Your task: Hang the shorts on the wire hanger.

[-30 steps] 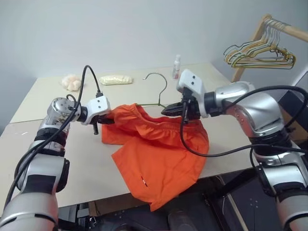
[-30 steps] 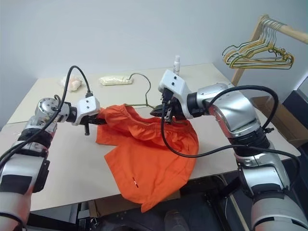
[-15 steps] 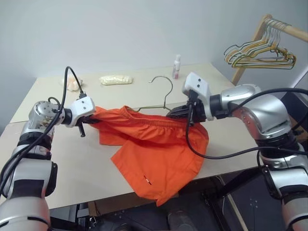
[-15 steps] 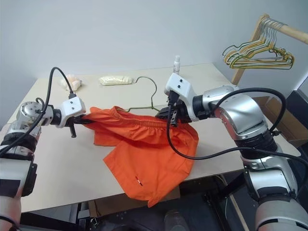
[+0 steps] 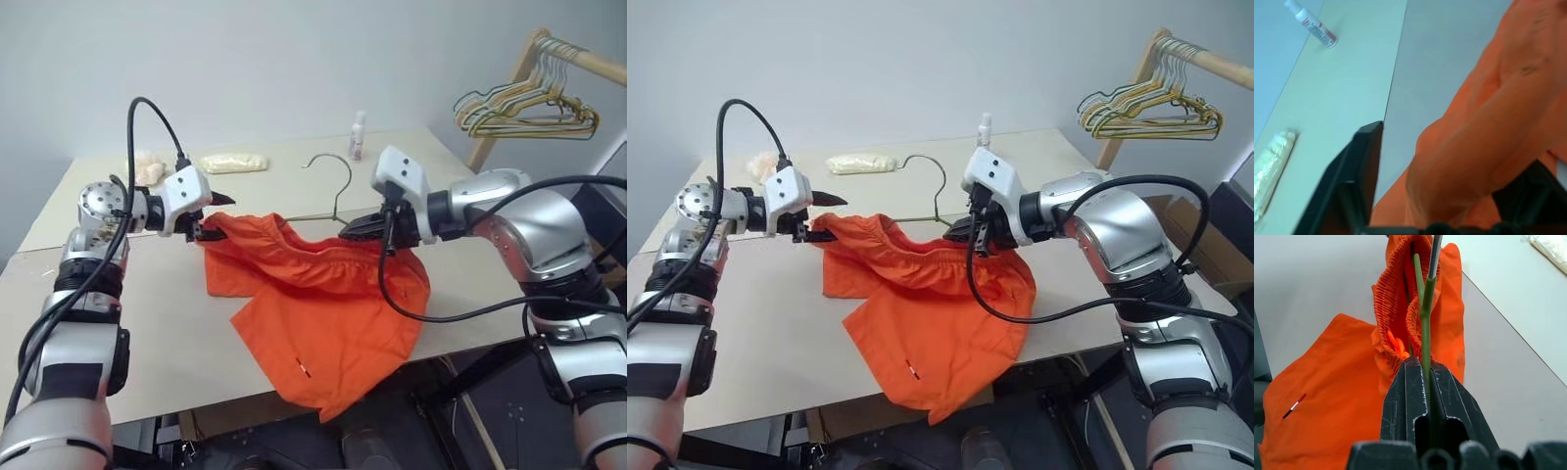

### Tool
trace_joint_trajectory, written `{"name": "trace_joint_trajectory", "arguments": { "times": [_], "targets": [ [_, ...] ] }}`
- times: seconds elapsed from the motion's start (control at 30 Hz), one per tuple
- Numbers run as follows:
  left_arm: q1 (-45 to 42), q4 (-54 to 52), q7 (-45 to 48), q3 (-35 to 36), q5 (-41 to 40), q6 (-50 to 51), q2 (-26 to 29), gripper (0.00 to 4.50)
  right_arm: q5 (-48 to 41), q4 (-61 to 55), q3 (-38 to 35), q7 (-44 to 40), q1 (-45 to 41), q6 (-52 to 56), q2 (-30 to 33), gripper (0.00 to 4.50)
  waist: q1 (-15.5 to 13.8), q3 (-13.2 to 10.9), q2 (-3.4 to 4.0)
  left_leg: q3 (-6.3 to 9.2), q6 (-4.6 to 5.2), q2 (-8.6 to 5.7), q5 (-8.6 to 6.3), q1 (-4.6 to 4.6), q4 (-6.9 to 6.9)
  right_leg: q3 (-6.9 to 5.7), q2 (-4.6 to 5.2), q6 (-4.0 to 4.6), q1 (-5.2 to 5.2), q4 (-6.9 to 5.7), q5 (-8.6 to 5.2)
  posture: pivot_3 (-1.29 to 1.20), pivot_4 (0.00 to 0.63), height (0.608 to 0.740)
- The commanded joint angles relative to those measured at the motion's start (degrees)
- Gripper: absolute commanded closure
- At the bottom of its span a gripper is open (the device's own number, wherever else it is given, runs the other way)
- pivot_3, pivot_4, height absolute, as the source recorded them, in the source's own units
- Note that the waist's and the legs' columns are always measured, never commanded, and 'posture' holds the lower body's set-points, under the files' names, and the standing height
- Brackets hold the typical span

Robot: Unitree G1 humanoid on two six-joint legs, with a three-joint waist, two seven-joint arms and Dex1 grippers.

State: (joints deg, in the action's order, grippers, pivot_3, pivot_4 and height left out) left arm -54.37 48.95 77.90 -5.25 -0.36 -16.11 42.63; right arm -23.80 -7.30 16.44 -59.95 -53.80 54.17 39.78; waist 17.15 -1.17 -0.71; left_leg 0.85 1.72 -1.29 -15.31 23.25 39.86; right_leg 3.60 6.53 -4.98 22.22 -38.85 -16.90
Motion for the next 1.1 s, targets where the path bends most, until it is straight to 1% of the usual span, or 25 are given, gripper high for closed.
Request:
{"name": "trace_joint_trajectory", "arguments": {
  "times": [0.03, 0.07, 0.13, 0.2, 0.23, 0.3, 0.4, 0.47, 0.6, 0.7, 0.8, 0.93, 1.03, 1.07, 1.1],
  "targets": [
    [-1.6, -1.4, 7.6, -0.3, -1.1, 0.0, 3.9, 1.26, -0.3, -0.8, -2.1, -0.1, -2.1, -0.4, 0.2, 4.5, 0.2, 0.0, 0.0, 0.0, 0.0, 0.0, 0.0, 0.0, 0.0, -0.01, -0.01, 0.0, 0.0, -0.01, 0.0, -0.23, 0.0, 0.74],
    [-2.1, -2.0, 10.8, -1.1, -1.8, 0.5, 5.1, 1.26, -0.2, -0.7, -2.2, -0.1, -2.1, -0.3, 0.3, 4.5, 0.3, 0.0, 0.0, 0.0, 0.0, 0.0, 0.0, 0.01, 0.0, -0.01, -0.01, 0.0, 0.0, -0.01, 0.0, -0.23, 0.0, 0.74],
    [-2.1, -4.7, 14.1, -5.1, -5.6, 0.2, 8.6, 1.26, -0.1, -0.5, -2.1, -0.2, -2.4, -0.4, 0.5, 4.5, 0.5, 0.0, 0.0, 0.01, 0.0, -0.01, 0.0, 0.02, 0.01, -0.01, 0.0, 0.0, -0.01, -0.01, 0.0, -0.23, 0.0, 0.74],
    [-1.9, -7.4, 14.6, -9.8, -9.5, -0.8, 11.7, 1.26, 0.1, 0.0, -1.9, -0.4, -2.9, -0.4, 0.6, 4.5, 0.5, 0.0, 0.0, 0.03, 0.0, -0.01, 0.0, 0.04, 0.0, -0.01, 0.01, 0.0, 0.0, -0.01, 0.0, -0.23, 0.0, 0.74],
    [-2.6, -9.2, 14.6, -11.4, -12.9, 0.0, 12.1, 1.26, 0.4, 0.6, -1.8, -0.4, -3.4, -0.6, 0.5, 4.5, 0.5, 0.0, 0.01, 0.04, 0.0, -0.02, 0.0, 0.04, 0.0, -0.01, 0.02, 0.0, 0.0, -0.02, 0.0, -0.24, 0.0, 0.74],
    [-4.6, -9.8, 14.6, -10.8, -15.6, 1.5, 9.8, 1.26, 0.7, 1.4, -1.6, -0.5, -4.3, -0.8, 0.3, 4.5, -0.1, 0.0, 0.01, 0.06, 0.0, -0.03, 0.0, 0.03, 0.01, 0.0, 0.05, 0.0, -0.03, -0.03, 0.0, -0.24, 0.0, 0.74],
    [-7.4, -8.2, 12.8, -7.6, -14.8, 4.7, 2.6, 1.26, 0.7, 1.6, -1.3, -0.9, -5.1, -1.0, -0.2, 4.5, -1.2, 0.0, 0.01, 0.14, 0.01, -0.05, -0.01, 0.01, 0.04, -0.06, 0.04, 0.0, -0.08, -0.03, 0.0, -0.24, 0.0, 0.74],
    [-8.6, -6.6, 10.0, -8.2, -11.8, 3.9, -1.5, 1.26, 1.0, 1.7, -0.8, -1.1, -5.5, -1.2, -0.5, 4.5, -1.4, 0.0, 0.01, 0.16, 0.01, -0.07, -0.01, 0.05, 0.04, -0.06, 0.03, 0.0, -0.06, -0.02, 0.0, -0.24, 0.0, 0.74],
    [-10.2, -2.2, 9.1, -10.0, -5.9, 0.9, -5.3, 1.26, 1.4, 2.1, -0.4, -1.7, -6.3, -1.4, -1.1, 4.5, -0.4, 0.0, 0.0, 0.13, 0.01, -0.11, 0.0, 0.11, 0.06, -0.04, 0.04, 0.0, -0.03, -0.01, 0.0, -0.25, 0.0, 0.74],
    [-11.4, 0.9, 11.5, -11.6, -2.6, -0.1, -6.6, 1.26, 1.4, 2.2, -0.4, -1.9, -6.6, -1.5, -1.3, 4.5, 0.6, 0.0, 0.0, 0.07, 0.0, -0.08, 0.01, 0.06, 0.05, 0.0, 0.02, 0.0, -0.01, -0.01, 0.0, -0.25, 0.0, 0.74],
    [-12.1, 3.1, 13.3, -11.6, -1.6, -1.2, -7.4, 1.87, 1.6, 2.3, -0.4, -1.9, -6.7, -1.5, -1.5, 4.5, 1.2, 0.0, 0.0, 0.07, 0.0, -0.05, 0.01, 0.03, 0.04, 0.0, 0.0, 0.0, -0.04, 0.0, 0.0, -0.25, 0.0, 0.74],
    [-13.0, 5.0, 13.1, -10.2, -1.3, -1.2, -8.7, 3.16, 1.6, 2.3, -0.5, -1.9, -6.7, -1.3, -1.6, 4.5, 1.1, 0.0, 0.0, 0.08, 0.0, -0.04, 0.01, 0.04, 0.04, -0.01, 0.0, 0.0, -0.04, -0.01, 0.0, -0.25, 0.0, 0.74],
    [-13.2, 5.5, 13.4, -9.7, -1.2, -1.4, -9.0, 4.31, 2.0, 2.2, -0.2, -1.8, -6.6, -1.6, -1.6, 4.5, 1.0, 0.0, 0.0, 0.08, 0.0, -0.04, 0.0, 0.05, 0.04, -0.01, 0.0, 0.0, -0.04, -0.01, 0.0, -0.25, 0.0, 0.74],
    [-13.1, 5.5, 13.6, -9.6, -1.2, -1.4, -9.0, 4.47, 2.2, 2.2, 0.0, -1.8, -6.5, -1.8, -1.7, 4.5, 1.0, 0.0, 0.0, 0.08, 0.0, -0.04, 0.0, 0.05, 0.04, -0.01, 0.01, 0.0, -0.04, -0.01, 0.0, -0.25, 0.0, 0.74],
    [-13.1, 5.5, 13.8, -9.5, -1.3, -1.3, -9.0, 4.47, 2.5, 2.2, 0.1, -1.7, -6.4, -2.0, -1.7, 4.5, 1.0, 0.0, 0.0, 0.09, 0.0, -0.04, 0.0, 0.05, 0.04, -0.01, 0.0, 0.0, -0.03, -0.01, 0.0, -0.25, 0.0, 0.74]
  ]
}}
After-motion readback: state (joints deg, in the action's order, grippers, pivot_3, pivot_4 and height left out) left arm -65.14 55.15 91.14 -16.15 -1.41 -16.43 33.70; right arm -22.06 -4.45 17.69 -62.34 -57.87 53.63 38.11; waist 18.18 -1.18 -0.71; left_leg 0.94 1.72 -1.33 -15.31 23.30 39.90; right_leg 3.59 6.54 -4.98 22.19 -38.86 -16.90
